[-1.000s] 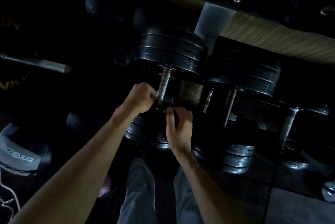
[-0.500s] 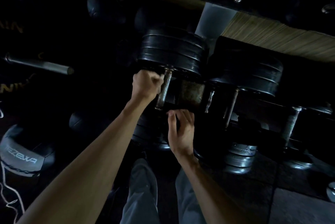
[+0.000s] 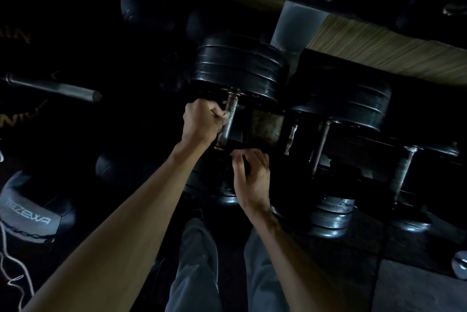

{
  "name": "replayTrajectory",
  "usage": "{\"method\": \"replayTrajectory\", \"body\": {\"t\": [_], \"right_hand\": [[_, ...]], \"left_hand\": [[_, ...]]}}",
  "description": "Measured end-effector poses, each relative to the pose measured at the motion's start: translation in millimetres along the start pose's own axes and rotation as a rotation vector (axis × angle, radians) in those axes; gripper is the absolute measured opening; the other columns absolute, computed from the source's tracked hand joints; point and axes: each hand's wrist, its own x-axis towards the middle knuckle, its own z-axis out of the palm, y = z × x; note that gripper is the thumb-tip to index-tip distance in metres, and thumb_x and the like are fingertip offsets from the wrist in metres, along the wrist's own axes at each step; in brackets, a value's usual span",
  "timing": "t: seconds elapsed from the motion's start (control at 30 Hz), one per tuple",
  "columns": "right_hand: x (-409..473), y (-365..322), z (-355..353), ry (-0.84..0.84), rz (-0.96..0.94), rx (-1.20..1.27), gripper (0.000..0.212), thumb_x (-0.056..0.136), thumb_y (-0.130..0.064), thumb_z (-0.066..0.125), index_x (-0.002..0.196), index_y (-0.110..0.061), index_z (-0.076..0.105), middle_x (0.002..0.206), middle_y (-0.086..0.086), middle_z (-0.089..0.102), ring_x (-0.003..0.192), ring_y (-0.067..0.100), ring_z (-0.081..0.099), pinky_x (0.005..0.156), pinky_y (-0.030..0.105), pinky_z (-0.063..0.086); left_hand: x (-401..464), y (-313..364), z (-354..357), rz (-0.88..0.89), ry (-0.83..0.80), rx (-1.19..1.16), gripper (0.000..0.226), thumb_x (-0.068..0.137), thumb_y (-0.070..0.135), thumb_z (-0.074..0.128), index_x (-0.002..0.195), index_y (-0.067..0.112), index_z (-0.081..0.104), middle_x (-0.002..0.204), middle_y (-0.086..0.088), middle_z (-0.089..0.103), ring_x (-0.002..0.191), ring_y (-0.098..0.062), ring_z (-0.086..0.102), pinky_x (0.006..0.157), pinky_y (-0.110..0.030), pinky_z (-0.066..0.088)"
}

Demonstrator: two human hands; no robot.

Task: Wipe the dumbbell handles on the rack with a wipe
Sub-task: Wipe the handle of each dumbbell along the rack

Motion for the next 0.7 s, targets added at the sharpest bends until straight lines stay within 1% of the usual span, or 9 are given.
{"method": "replayTrajectory", "body": {"t": [0.07,0.13,0.2,0.27,0.37,0.47,0.53,0.6,0.7], "right_hand": [[3.8,-5.0,-3.2,-0.013,0.038,0.030,0.041,0.090,-0.046,0.047,0.094,-0.015,0.073,0.093,-0.008,0.066,0.098,0.012,0.054,0.080,0.002,0.034],[12.6,-11.6,-8.7,-0.078,0.131,0.075,0.029,0.090,-0.035,0.058,0.110,-0.020,0.073,0.102,-0.009,0.064,0.103,0.014,0.059,0.081,0.002,0.038],[26.7,-16.6,-17.1,-0.223,0.180,0.112,0.046,0.091,-0.028,0.068,0.135,-0.034,0.059,0.122,-0.007,0.058,0.113,0.010,0.059,0.090,0.010,0.046],[39.1,-19.2,-25.7,-0.363,0.139,0.089,0.062,0.089,-0.031,0.073,0.144,-0.042,0.047,0.135,-0.009,0.049,0.119,0.004,0.054,0.098,0.019,0.048],[49.7,-26.6,-34.4,-0.423,0.044,0.098,0.042,0.086,-0.027,0.078,0.126,-0.022,0.066,0.133,-0.008,0.054,0.114,-0.004,0.054,0.093,0.013,0.048],[56.4,-24.0,-37.5,-0.352,0.046,0.163,0.016,0.087,-0.022,0.077,0.094,-0.010,0.070,0.091,-0.005,0.071,0.081,-0.004,0.064,0.071,0.012,0.049],[63.3,-19.9,-36.1,-0.227,0.012,0.128,0.017,0.090,-0.023,0.074,0.082,-0.011,0.066,0.074,-0.004,0.068,0.069,0.007,0.065,0.061,0.022,0.050],[73.0,-18.5,-30.2,-0.097,-0.104,0.018,0.021,0.094,-0.024,0.069,0.082,-0.008,0.063,0.074,0.001,0.067,0.067,0.018,0.064,0.060,0.035,0.052],[89.0,-24.4,-14.2,0.055,-0.372,-0.179,0.019,0.096,-0.018,0.067,0.083,-0.005,0.065,0.077,0.003,0.063,0.069,0.016,0.058,0.060,0.028,0.050]], "left_hand": [[-8.6,-10.3,-1.8,-0.010,-0.103,0.129,0.016,0.079,0.008,0.080,0.072,0.019,0.072,0.077,0.004,0.071,0.066,-0.005,0.066,0.055,-0.009,0.045],[-14.4,-17.0,-10.0,-0.029,-0.175,0.188,0.022,0.082,0.007,0.078,0.072,0.026,0.072,0.076,0.006,0.069,0.070,-0.007,0.066,0.056,-0.010,0.044],[-15.8,-14.0,-19.1,0.000,-0.171,0.114,0.018,0.081,0.008,0.078,0.075,0.025,0.074,0.075,0.008,0.070,0.073,-0.008,0.069,0.062,-0.012,0.050],[-23.3,-5.8,-23.4,0.037,-0.213,-0.028,0.007,0.078,0.017,0.082,0.082,0.021,0.077,0.076,0.007,0.073,0.074,-0.005,0.070,0.065,-0.009,0.050],[-36.1,-4.1,-22.5,0.035,-0.248,-0.137,0.015,0.079,0.018,0.081,0.093,0.020,0.077,0.086,0.006,0.074,0.082,-0.004,0.070,0.071,-0.008,0.050],[-41.4,-17.5,-21.2,0.053,-0.097,-0.231,0.024,0.081,0.015,0.080,0.103,0.019,0.073,0.089,0.006,0.071,0.079,-0.005,0.068,0.072,-0.010,0.052],[-44.4,-29.4,-15.9,0.139,0.050,-0.141,0.024,0.085,0.016,0.076,0.109,0.018,0.070,0.095,0.005,0.069,0.083,-0.003,0.066,0.077,-0.011,0.052],[-53.1,-40.3,-4.2,0.255,0.173,-0.032,0.015,0.093,0.017,0.065,0.108,0.014,0.070,0.101,0.002,0.068,0.090,-0.004,0.064,0.086,-0.020,0.053],[-73.3,-52.1,16.4,0.231,0.342,0.007,0.032,0.103,0.028,0.043,0.102,0.012,0.071,0.102,0.001,0.070,0.102,-0.015,0.064,0.095,-0.043,0.049]]}}
